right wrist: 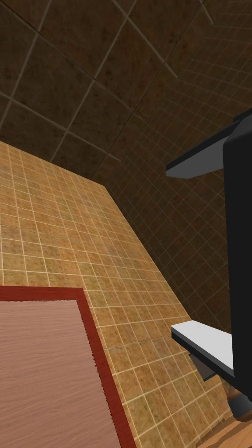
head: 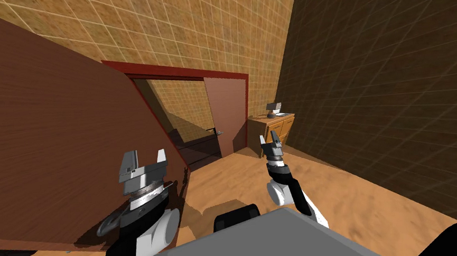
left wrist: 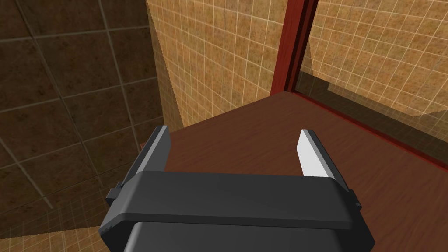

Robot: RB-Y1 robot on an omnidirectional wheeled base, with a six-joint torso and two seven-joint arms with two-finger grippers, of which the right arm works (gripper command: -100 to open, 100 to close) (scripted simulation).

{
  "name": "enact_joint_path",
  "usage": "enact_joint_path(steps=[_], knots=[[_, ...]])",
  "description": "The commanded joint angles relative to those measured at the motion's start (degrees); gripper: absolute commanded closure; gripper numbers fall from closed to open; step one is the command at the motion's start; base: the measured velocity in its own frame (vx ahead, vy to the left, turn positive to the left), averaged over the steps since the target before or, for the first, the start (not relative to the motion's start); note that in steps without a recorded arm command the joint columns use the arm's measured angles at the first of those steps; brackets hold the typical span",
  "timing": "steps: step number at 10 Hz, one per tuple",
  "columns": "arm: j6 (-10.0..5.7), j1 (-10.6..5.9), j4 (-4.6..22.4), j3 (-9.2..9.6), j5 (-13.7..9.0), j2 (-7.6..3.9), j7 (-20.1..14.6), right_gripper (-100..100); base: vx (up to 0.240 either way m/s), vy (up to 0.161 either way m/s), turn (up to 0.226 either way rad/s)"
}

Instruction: Pull the door open

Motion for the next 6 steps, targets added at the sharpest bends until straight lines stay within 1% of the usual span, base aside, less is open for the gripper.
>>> enact_joint_path(steps=[1,6], knots=[[-0.45,-0.36,1.91,0.46,-0.30,-0.21,0.43,-100,0.083,-0.002,0.094],[-1.31,-2.78,8.67,0.19,-2.18,-1.64,1.04,-100,0.091,0.014,0.100]])
